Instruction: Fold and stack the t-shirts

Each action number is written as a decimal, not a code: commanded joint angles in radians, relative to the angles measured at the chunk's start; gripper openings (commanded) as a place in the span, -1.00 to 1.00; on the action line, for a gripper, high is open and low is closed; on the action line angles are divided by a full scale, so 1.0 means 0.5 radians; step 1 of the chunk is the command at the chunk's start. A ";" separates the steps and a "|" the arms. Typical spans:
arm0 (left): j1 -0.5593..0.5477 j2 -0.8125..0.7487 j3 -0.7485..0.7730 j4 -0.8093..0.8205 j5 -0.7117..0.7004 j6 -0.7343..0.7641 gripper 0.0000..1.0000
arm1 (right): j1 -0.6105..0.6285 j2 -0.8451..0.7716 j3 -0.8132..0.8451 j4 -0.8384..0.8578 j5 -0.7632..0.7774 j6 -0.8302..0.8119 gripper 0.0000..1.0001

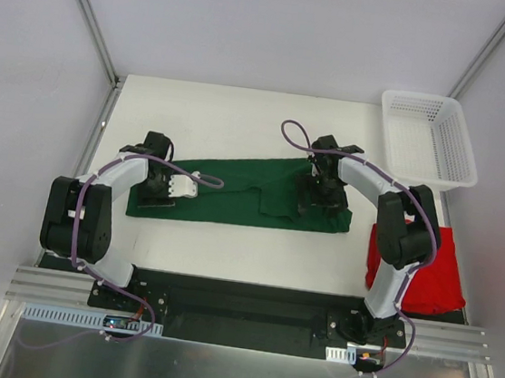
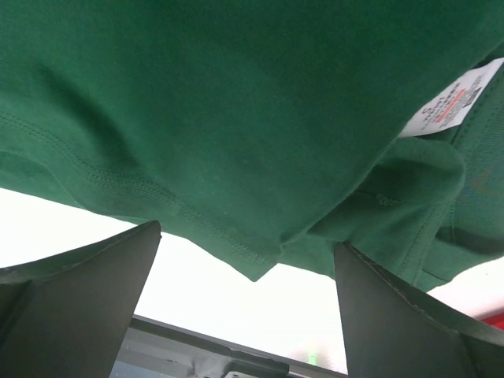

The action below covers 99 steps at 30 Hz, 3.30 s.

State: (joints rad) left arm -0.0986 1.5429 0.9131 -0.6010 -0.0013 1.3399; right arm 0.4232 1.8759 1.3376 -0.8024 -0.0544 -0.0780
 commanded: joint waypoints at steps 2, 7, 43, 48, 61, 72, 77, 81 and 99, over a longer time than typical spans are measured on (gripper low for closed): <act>-0.011 0.074 0.039 -0.074 0.012 -0.069 0.15 | 0.006 -0.009 0.061 -0.076 -0.026 -0.025 0.92; -0.011 0.197 0.153 -0.019 -0.049 -0.109 0.01 | 0.006 -0.027 0.058 -0.089 -0.014 -0.043 0.92; -0.008 -0.128 -0.151 0.070 -0.580 -0.017 -1.00 | 0.006 0.114 0.095 -0.049 -0.118 -0.068 0.92; -0.008 -0.190 -0.175 0.055 -0.638 0.023 -1.00 | 0.003 0.147 0.107 -0.040 -0.143 -0.059 0.92; -0.008 -0.248 -0.353 -0.188 -0.703 0.002 -1.00 | 0.003 0.187 0.135 -0.040 -0.155 -0.068 0.92; -0.008 -0.137 -0.292 -0.366 -0.632 -0.173 -1.00 | -0.009 0.240 0.248 -0.095 -0.048 -0.083 0.92; -0.008 -0.174 -0.335 -0.381 -0.660 -0.158 -1.00 | -0.037 0.233 0.270 -0.104 -0.091 -0.068 0.92; -0.008 -0.236 -0.424 -0.402 -0.672 -0.143 -1.00 | -0.040 0.258 0.273 -0.104 -0.112 -0.046 0.92; -0.008 -0.242 -0.522 -0.421 -0.645 -0.235 -1.00 | -0.254 0.043 -0.126 0.482 -0.772 0.205 0.92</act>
State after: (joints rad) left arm -0.0990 1.4334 0.6739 -0.7670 -0.3191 1.2369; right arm 0.3286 1.9244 1.3304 -0.6903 -0.3149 -0.0399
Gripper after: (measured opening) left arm 0.009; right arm 0.958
